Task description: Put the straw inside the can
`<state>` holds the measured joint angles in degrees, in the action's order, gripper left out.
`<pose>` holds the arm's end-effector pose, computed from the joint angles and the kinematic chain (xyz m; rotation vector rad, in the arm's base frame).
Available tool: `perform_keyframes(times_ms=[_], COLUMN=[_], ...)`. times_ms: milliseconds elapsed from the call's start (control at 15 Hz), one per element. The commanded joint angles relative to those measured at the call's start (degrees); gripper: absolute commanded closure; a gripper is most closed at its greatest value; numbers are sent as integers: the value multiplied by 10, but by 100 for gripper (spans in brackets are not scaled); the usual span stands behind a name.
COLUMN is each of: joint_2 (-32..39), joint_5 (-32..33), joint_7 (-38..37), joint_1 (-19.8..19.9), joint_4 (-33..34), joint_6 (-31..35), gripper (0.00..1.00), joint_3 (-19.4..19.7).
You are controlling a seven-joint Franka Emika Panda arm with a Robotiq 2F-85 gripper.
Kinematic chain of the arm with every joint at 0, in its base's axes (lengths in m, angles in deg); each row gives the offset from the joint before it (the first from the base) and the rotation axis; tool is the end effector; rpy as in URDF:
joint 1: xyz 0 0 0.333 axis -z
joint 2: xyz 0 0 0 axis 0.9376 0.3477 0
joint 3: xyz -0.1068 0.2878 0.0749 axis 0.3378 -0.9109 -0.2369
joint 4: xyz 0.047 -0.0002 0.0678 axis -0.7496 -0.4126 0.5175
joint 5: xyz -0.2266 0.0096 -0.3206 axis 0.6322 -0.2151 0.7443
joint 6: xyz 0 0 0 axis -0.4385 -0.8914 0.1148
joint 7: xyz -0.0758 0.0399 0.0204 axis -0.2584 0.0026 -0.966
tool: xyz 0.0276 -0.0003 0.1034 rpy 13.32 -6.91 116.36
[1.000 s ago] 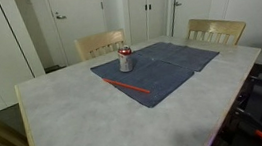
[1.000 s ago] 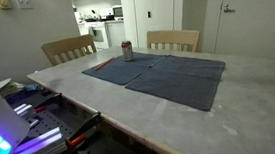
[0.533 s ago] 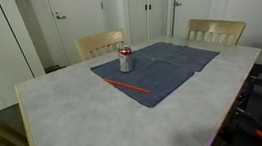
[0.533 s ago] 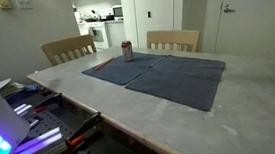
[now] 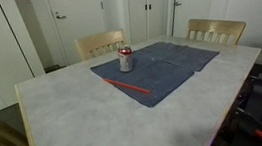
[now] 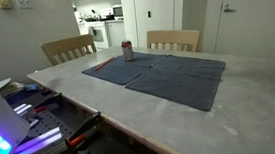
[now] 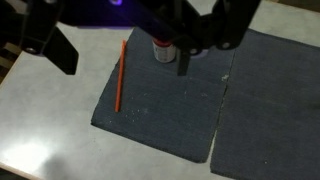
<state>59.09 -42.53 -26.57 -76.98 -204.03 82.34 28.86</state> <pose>0.4537 0.0890 0.4961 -3.0879 -0.5231 0.0000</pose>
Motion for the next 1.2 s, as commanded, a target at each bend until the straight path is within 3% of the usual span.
perform_keyframes(times_ms=[0,1133], joint_2=[48,236], joint_5=[23,33], joint_7=[-15,-45], joint_1=[5,-42], joint_4=[24,98], joint_6=[9,134], gripper=[0,0], joint_3=[-13,-77])
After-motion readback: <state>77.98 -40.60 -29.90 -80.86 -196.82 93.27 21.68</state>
